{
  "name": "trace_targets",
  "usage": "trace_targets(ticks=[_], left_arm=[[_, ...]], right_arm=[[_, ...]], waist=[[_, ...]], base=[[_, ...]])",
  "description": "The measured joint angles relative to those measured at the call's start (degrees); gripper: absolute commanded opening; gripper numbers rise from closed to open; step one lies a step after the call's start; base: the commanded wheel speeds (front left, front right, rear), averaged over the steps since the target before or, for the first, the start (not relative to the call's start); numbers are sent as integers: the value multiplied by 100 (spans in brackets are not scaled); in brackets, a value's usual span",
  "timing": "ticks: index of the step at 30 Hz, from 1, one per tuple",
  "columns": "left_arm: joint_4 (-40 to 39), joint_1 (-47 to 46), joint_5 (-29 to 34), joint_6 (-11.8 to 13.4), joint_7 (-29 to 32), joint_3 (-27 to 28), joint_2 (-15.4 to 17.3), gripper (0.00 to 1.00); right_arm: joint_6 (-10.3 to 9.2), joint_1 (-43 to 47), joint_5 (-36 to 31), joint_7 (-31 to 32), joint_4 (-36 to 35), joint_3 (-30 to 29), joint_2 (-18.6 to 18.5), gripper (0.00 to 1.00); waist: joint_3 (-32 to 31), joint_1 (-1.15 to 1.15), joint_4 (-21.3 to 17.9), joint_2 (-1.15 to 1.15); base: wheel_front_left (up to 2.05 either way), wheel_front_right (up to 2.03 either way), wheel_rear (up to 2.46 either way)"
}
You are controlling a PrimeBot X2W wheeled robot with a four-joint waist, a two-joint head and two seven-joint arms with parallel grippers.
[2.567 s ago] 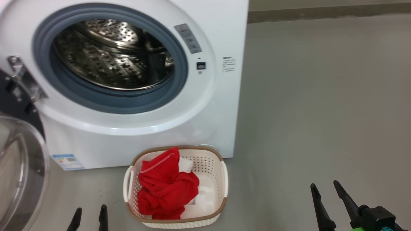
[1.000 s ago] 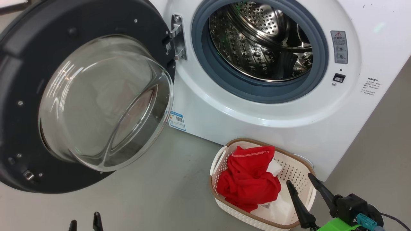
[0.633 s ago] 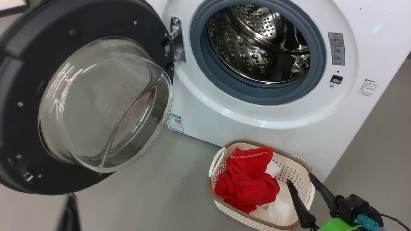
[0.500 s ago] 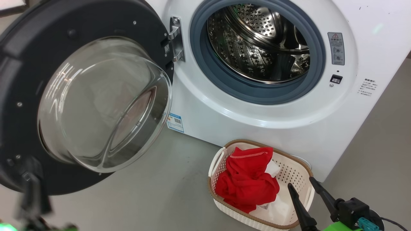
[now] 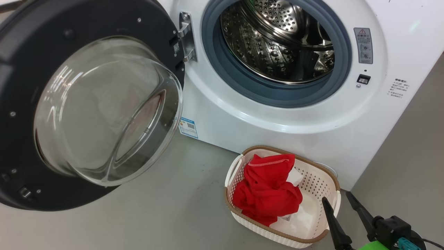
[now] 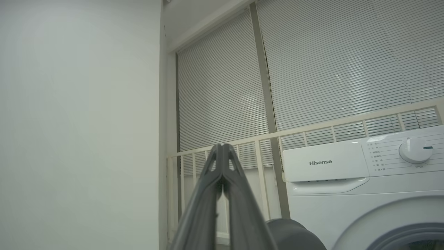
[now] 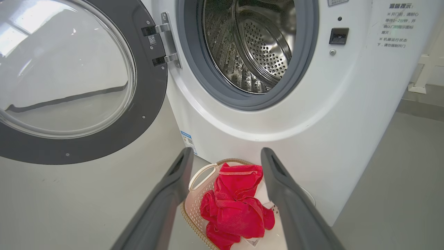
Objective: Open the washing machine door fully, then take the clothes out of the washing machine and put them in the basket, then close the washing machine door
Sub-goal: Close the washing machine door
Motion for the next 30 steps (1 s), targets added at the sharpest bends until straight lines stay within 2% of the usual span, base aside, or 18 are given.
trace_targets(ticks=[3, 4, 5, 7, 8, 9, 15, 17, 18, 19, 21, 22, 25, 30], left_arm=[[687, -465, -342, -3, 0, -31, 309, 0], [687, -465, -342, -3, 0, -31, 309, 0], [1446, -822, -868, -4, 0, -11, 408, 0], [2309, -1134, -1423, -4, 90, -103, 592, 0], [3092, -1456, -1916, -4, 434, -144, 816, 0], [3422, -1638, -2196, -4, 599, -136, 898, 0], [4875, -2439, -3239, -4, 1870, -243, 1323, 0], [5246, -2523, -3414, -4, 2412, -386, 1395, 0], [5246, -2523, -3414, -4, 2412, -386, 1395, 0], [5548, -2562, -3688, -3, 3072, -494, 1399, 0], [5722, -2564, -3951, -3, 3526, -522, 1403, 0], [5776, -2569, -4342, -3, 3986, -466, 1403, 0], [5822, -2567, -4758, -3, 4469, -407, 1404, 0], [5810, -2496, -4956, -3, 4848, -459, 1423, 0]], right_arm=[[0, 59, -12, 0, -29, -56, 13, 100], [0, 59, -12, 0, -29, -56, 13, 100], [0, 70, -21, 0, -33, -98, 26, 100], [0, 70, -40, 0, -45, -145, 38, 100], [0, 71, -44, 0, -49, -168, 54, 100], [0, 72, -44, 0, -52, -171, 64, 100], [0, 74, -46, 0, -64, -188, 101, 100], [0, 74, -53, 0, -69, -197, 102, 100], [0, 74, -53, 0, -69, -197, 102, 100], [0, 74, -53, 0, -73, -203, 103, 100], [0, 74, -53, 0, -82, -204, 103, 100], [0, 74, -54, 0, -86, -204, 102, 100], [0, 73, -55, 0, -92, -213, 87, 100], [0, 73, -120, 0, -98, -211, 55, 100]], waist=[[38, 0, 1, 0], [38, 0, 1, 0], [57, 0, 5, 0], [69, 0, 10, 0], [72, 0, 12, 0], [76, 0, 15, 0], [129, 0, 34, 0], [160, 0, 43, 0], [160, 0, 43, 0], [182, 0, 50, 0], [208, 0, 51, 0], [234, 0, 39, 0], [291, 0, 35, 0], [359, 0, 20, 0]], base=[[0, 0, 0], [0, 0, 0], [0, 0, 0], [0, 0, 0], [0, 0, 0], [0, 0, 0], [0, 0, 0], [0, 0, 0], [0, 0, 0], [0, 0, 0], [0, 0, 0], [0, 0, 0], [0, 0, 0], [0, 0, 0]])
